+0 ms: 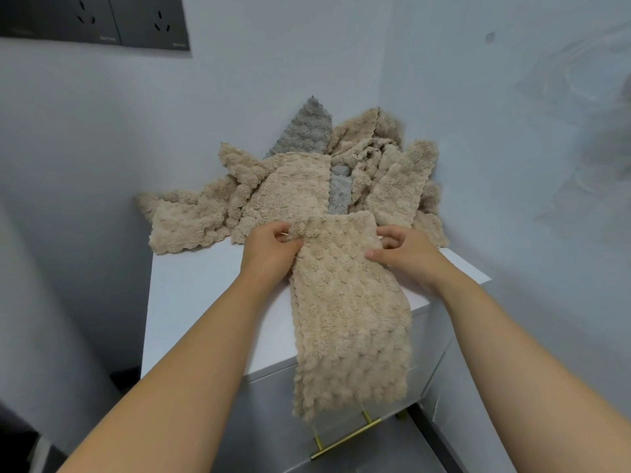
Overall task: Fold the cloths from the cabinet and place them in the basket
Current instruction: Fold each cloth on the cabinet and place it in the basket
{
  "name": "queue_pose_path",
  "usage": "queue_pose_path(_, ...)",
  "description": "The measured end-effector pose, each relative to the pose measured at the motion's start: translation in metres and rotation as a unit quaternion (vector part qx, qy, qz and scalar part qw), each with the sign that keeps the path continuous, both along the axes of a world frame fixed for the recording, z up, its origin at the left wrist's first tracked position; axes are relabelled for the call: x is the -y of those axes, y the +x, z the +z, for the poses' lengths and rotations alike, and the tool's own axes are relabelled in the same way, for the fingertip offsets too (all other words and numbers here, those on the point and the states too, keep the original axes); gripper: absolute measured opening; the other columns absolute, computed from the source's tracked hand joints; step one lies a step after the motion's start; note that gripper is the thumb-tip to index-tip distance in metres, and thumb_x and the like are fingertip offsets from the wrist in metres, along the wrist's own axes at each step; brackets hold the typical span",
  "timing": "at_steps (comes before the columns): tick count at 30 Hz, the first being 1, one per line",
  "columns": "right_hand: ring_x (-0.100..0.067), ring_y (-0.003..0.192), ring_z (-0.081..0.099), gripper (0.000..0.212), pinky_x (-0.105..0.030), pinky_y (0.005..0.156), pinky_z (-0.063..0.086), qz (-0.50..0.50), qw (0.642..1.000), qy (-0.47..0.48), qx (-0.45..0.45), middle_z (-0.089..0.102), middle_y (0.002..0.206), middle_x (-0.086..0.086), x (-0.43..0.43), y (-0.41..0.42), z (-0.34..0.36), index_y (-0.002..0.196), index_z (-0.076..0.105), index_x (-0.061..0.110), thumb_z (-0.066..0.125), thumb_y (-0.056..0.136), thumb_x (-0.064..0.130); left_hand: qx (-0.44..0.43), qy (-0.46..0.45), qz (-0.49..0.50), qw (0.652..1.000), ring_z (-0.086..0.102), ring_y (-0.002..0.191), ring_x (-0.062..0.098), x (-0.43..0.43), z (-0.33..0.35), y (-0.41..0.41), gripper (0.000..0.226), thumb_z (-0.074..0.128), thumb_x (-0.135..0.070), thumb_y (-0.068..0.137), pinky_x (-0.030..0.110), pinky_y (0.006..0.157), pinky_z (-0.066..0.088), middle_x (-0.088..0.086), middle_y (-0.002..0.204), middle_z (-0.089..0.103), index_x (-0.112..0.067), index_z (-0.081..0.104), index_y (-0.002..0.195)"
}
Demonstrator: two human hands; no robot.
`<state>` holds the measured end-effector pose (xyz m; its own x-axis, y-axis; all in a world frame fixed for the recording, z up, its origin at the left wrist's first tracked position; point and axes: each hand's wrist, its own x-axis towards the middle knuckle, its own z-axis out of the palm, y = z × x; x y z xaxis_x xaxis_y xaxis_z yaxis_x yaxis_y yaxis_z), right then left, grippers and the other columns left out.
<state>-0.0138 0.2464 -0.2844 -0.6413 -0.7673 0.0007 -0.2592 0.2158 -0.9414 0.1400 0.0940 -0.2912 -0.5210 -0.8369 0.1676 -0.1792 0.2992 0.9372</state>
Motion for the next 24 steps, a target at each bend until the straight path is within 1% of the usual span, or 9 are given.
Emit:
queue_pose_path(2,-0.014,0.068,0.055,0.052,-0.020,0.066,0.048,0.006,0.998,0.050,-0.034,0.051,0.077,-0.009,0.003,-0.001,-0.001,0.129,0.049,0.011,0.072,0.082,0.004,-0.004,0.005,0.000,1.000,0.057,0.092,0.021,0.000,0.001,0.001,0.031,0.066,-0.012,0.087,0.029,0.083,0.043,0.009,0.101,0.062,-0.007,0.061,0.117)
queue_pose_path(4,-0.019,0.077,0.058,0.059,-0.024,0.068,0.051,0.002,0.998,0.052,-0.018,0.053,0.086,-0.018,0.007,-0.003,-0.004,0.134,0.046,0.004,0.070,0.081,-0.002,0.003,-0.005,-0.010,1.000,0.051,0.072,0.023,0.001,-0.002,0.001,0.007,0.063,-0.007,0.088,0.029,0.068,0.040,0.006,0.073,0.055,-0.012,0.058,0.089)
queue_pose_path(6,-0.021,0.091,0.061,0.064,-0.020,0.069,0.053,0.002,0.999,0.030,0.033,0.058,0.105,-0.025,0.010,-0.004,-0.004,0.138,0.043,0.004,0.070,0.080,-0.003,0.009,-0.016,-0.019,1.000,0.036,0.059,0.018,0.002,-0.003,0.000,0.024,0.060,-0.003,0.089,0.026,0.056,0.028,0.001,0.059,0.036,-0.012,0.043,0.073)
queue_pose_path(7,-0.021,0.097,0.062,0.065,-0.015,0.068,0.054,0.004,0.998,0.014,0.056,0.059,0.116,-0.019,0.010,-0.005,-0.003,0.138,0.042,0.005,0.071,0.080,-0.002,0.009,-0.012,-0.027,1.000,0.035,0.057,0.017,0.003,-0.004,0.001,0.026,0.058,-0.002,0.089,0.026,0.055,0.027,0.001,0.059,0.036,-0.010,0.042,0.070)
queue_pose_path(11,-0.015,0.091,0.067,0.050,-0.021,0.081,0.052,0.004,0.992,-0.040,0.118,0.070,0.101,-0.009,0.006,-0.013,0.000,0.130,0.050,0.001,0.066,0.082,-0.004,-0.017,0.015,-0.051,0.998,0.046,0.057,0.015,0.001,-0.003,0.000,0.018,0.058,-0.005,0.091,0.027,0.062,0.037,0.000,0.061,0.050,-0.011,0.054,0.075)
queue_pose_path(13,-0.016,0.083,0.069,0.038,-0.026,0.078,0.055,0.006,0.988,-0.067,0.136,0.073,0.088,-0.006,0.005,-0.017,0.000,0.120,0.057,-0.002,0.057,0.083,-0.014,-0.039,0.044,-0.076,0.995,0.047,0.055,0.012,-0.001,-0.001,0.000,0.008,0.064,-0.012,0.089,0.024,0.057,0.041,0.000,0.062,0.049,-0.012,0.057,0.093)
queue_pose_path(17,-0.011,0.074,0.070,0.042,-0.022,0.066,0.058,0.006,0.983,-0.089,0.161,0.071,0.090,-0.006,0.005,-0.019,0.000,0.113,0.059,0.001,0.044,0.083,-0.025,-0.002,0.049,-0.134,0.990,0.043,0.059,0.011,-0.004,0.001,0.002,0.035,0.075,-0.010,0.080,0.016,0.054,0.041,-0.001,0.065,0.041,-0.021,0.051,0.104)
queue_pose_path(20,-0.012,0.079,0.067,0.041,-0.021,0.069,0.057,-0.007,0.986,-0.083,0.144,0.067,0.093,-0.005,0.005,-0.019,-0.002,0.107,0.061,0.006,0.047,0.083,-0.024,-0.015,0.044,-0.123,0.991,0.039,0.060,0.015,-0.002,0.001,0.003,0.031,0.072,0.001,0.080,0.022,0.057,0.039,-0.001,0.062,0.035,-0.020,0.052,0.089)
queue_pose_path(24,-0.011,0.068,0.057,0.029,-0.021,0.068,0.051,-0.044,0.993,-0.064,0.086,0.057,0.070,0.001,0.007,-0.018,-0.005,0.098,0.064,0.005,0.057,0.081,-0.018,-0.064,0.099,-0.077,0.990,0.051,0.057,0.012,0.001,0.003,0.004,0.034,0.071,0.004,0.080,0.018,0.048,0.044,0.001,0.071,0.051,-0.010,0.055,0.106)
